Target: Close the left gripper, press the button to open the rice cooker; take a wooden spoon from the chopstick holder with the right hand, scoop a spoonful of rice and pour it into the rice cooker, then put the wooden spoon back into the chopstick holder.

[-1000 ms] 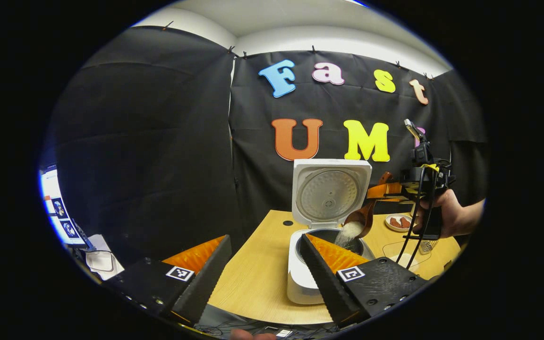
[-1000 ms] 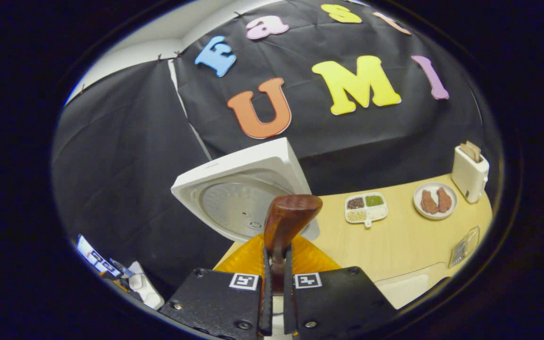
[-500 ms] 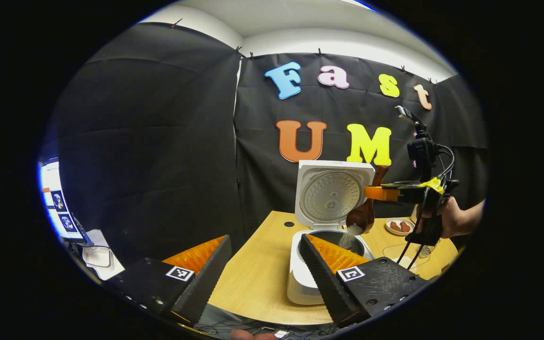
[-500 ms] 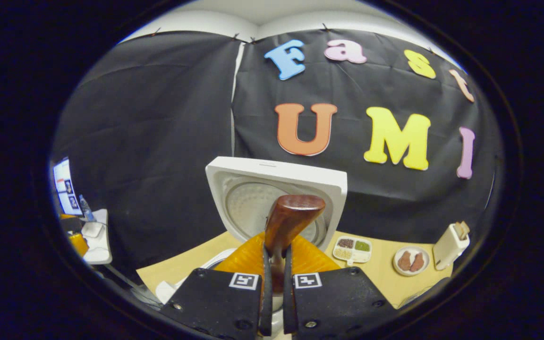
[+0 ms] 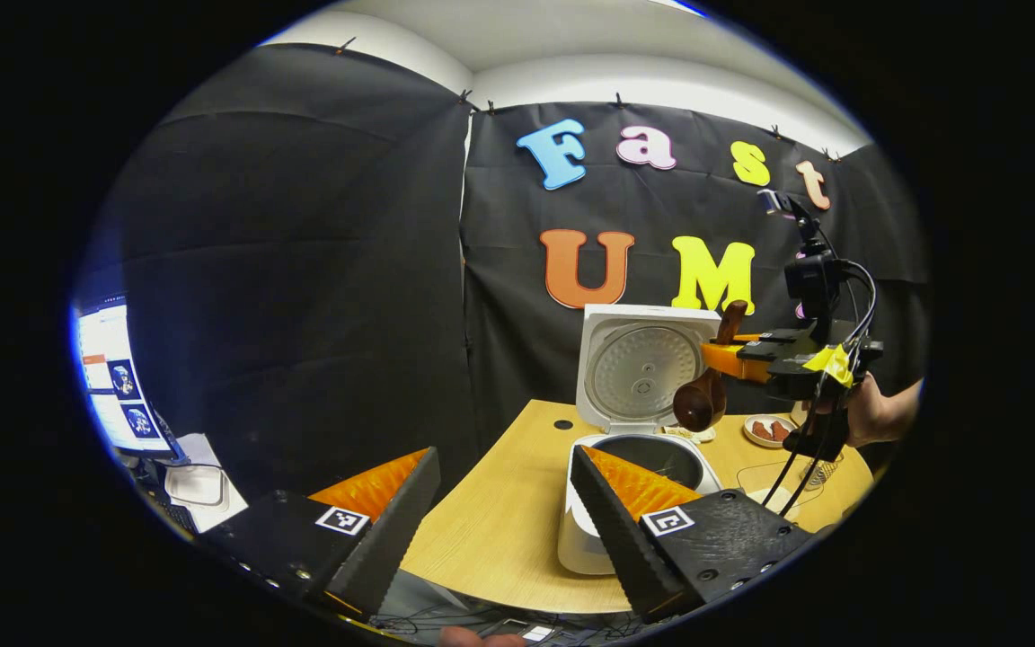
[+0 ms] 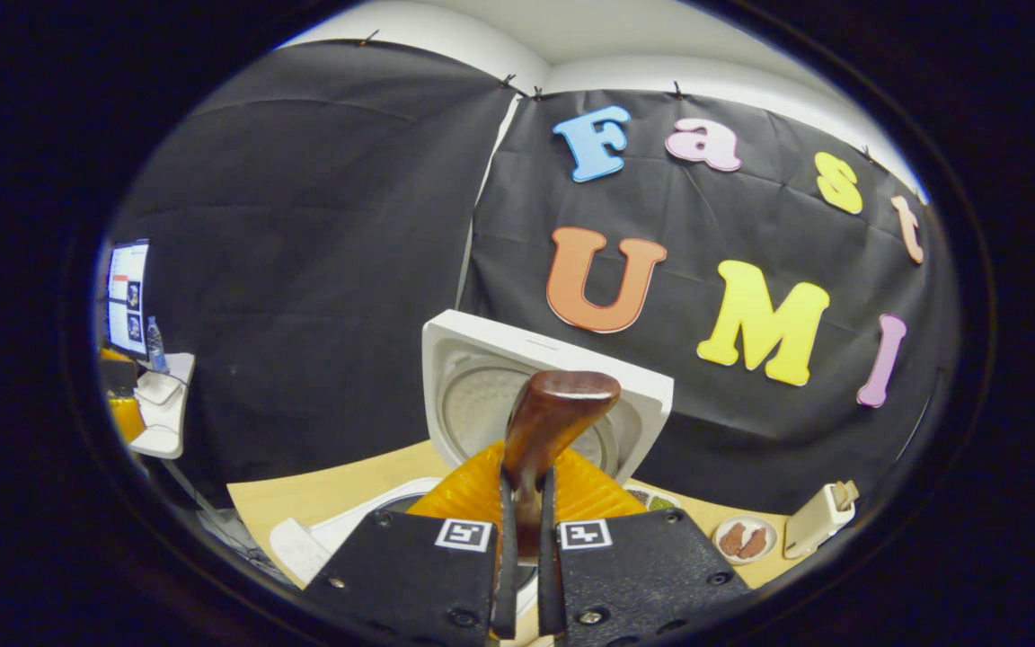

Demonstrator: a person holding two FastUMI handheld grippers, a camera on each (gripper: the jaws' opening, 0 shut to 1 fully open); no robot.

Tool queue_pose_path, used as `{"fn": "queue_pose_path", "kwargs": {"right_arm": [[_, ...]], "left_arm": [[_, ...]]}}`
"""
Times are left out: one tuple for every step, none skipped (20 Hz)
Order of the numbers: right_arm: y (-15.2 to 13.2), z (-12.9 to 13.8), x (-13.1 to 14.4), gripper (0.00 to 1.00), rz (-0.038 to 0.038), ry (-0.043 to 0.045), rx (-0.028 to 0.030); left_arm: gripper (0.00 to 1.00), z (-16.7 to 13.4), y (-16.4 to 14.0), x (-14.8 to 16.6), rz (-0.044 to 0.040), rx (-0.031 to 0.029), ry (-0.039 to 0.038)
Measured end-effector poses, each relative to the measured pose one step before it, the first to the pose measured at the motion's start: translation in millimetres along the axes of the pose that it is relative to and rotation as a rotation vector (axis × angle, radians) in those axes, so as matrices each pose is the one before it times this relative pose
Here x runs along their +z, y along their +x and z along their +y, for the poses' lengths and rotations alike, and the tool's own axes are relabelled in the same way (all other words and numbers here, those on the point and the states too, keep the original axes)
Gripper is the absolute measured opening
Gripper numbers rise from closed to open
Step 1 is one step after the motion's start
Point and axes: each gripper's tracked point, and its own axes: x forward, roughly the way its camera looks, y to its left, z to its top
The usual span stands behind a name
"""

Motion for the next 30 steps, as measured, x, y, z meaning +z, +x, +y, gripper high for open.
{"fn": "queue_pose_path", "kwargs": {"right_arm": [[-1.67,0.52,1.57,0.14,-0.00303,0.00602,0.00299],[-5.18,2.68,3.81,0.14,-0.00399,0.00755,0.00038],[-2.45,-2.01,1.94,0.14,-0.00414,0.01020,-0.00095],[-2.65,-1.95,1.58,0.14,-0.00529,0.01506,-0.00026],[-4.02,-1.66,2.87,0.14,-0.00733,0.02257,0.00187],[-3.19,-2.18,4.11,0.14,-0.01134,0.02918,0.00479],[-5.31,-2.88,4.76,0.14,-0.01369,0.03349,0.00609],[-6.27,-4.43,4.17,0.14,-0.00934,0.03416,0.00535],[-6.87,-6.00,5.36,0.14,-0.00797,0.03637,0.00261],[-6.98,-6.82,5.64,0.14,-0.00704,0.03554,0.00002],[-7.75,-8.43,6.29,0.14,-0.00623,0.03354,-0.00693],[-9.41,-11.58,5.07,0.14,-0.00562,0.02902,-0.01310],[-9.09,-11.11,6.33,0.14,-0.00648,0.02164,-0.01203],[-8.63,-12.04,4.94,0.14,-0.00617,0.01952,-0.01286],[-8.93,-12.29,4.78,0.14,-0.00588,0.02149,-0.01294],[-9.43,-13.61,3.99,0.14,-0.00458,0.02482,-0.01433],[-9.03,-15.48,3.87,0.14,-0.00318,0.03246,-0.01820],[-7.58,-17.94,3.81,0.14,-0.00358,0.03744,-0.02069],[-8.63,-19.01,4.40,0.14,-0.00211,0.04127,-0.02380],[-9.13,-22.09,2.50,0.14,-0.00148,0.04644,-0.02965],[-7.62,-22.62,3.37,0.14,-0.00208,0.05166,-0.03559],[-6.94,-25.20,0.72,0.14,0.00164,0.05128,-0.03845],[-5.60,-25.07,1.85,0.14,0.00150,0.04492,-0.03880],[-3.20,-23.69,3.56,0.14,0.00195,0.03964,-0.03916],[-2.62,-24.37,4.11,0.14,-0.00028,0.02867,-0.03748],[-3.85,-21.44,5.55,0.14,-0.00191,0.02266,-0.03436],[-2.92,-20.16,5.43,0.14,-0.00211,0.01531,-0.02864],[-1.92,-17.02,4.76,0.14,-0.00473,0.01177,-0.02257],[-1.03,-15.54,3.67,0.14,-0.00312,0.00766,-0.01987],[-0.75,-14.77,2.59,0.14,0.00011,0.00342,-0.01954]], "left_arm": [[0.95,0.40,-1.05,1.96,0.00021,0.00114,-0.00552],[0.95,-0.59,-1.47,1.59,-0.00129,0.00111,-0.00269],[0.95,-0.91,-1.32,1.80,-0.00260,-0.00153,-0.00143],[0.95,-0.21,-1.95,2.20,-0.00280,-0.00054,0.00045],[0.95,-2.45,-0.51,2.47,-0.00185,-0.00231,0.00154],[0.95,-2.41,-1.74,1.19,-0.00180,-0.00412,0.00249],[0.95,-4.49,0.08,2.01,-0.00086,-0.00694,0.00369],[0.95,-4.96,-0.69,1.90,-0.00327,-0.00861,0.00518],[0.95,-4.25,-0.23,3.22,-0.00298,-0.00639,0.00423],[0.95,-6.60,-0.67,4.32,-0.00572,-0.01075,0.00174],[0.95,-7.41,1.20,4.46,-0.00458,-0.00965,-0.00050],[0.95,-7.13,0.00,2.16,-0.00506,-0.01152,-0.00033],[0.95,-9.07,0.32,3.65,-0.00300,-0.00921,0.00021],[0.95,-8.40,2.32,3.50,-0.00391,-0.00978,-0.00073],[0.95,-10.14,2.23,3.20,-0.00102,-0.01281,0.00172],[0.95,-9.72,1.16,1.22,-0.00001,-0.00996,0.00443],[0.95,-10.03,2.75,4.47,-0.00608,-0.00993,0.00502],[0.95,-10.06,2.58,4.18,-0.00719,-0.01312,0.00381],[0.95,-10.94,2.89,4.24,-0.00687,-0.01139,0.00483],[0.95,-9.59,3.23,3.06,-0.00380,-0.01023,0.00419],[0.95,-10.72,3.85,2.89,-0.00496,-0.01320,0.00165],[0.95,-10.98,2.67,4.04,-0.00529,-0.01255,-0.00186],[0.95,-11.31,3.87,3.19,-0.00146,-0.01243,-0.00305],[0.95,-9.81,1.89,-0.38,-0.00094,-0.00960,-0.00084],[0.95,-10.13,2.98,2.17,-0.00147,-0.00771,0.00067],[0.95,-8.89,2.52,1.54,-0.00204,-0.00877,-0.00038],[0.95,-9.03,6.37,1.04,-0.00182,-0.00628,-0.00101],[0.95,-11.57,10.23,-1.19,-0.00569,-0.00660,-0.00047],[0.95,-8.25,5.18,-1.84,0.00294,-0.00390,0.00231],[0.95,-5.52,2.77,-3.92,0.00402,-0.00146,0.00206]]}}
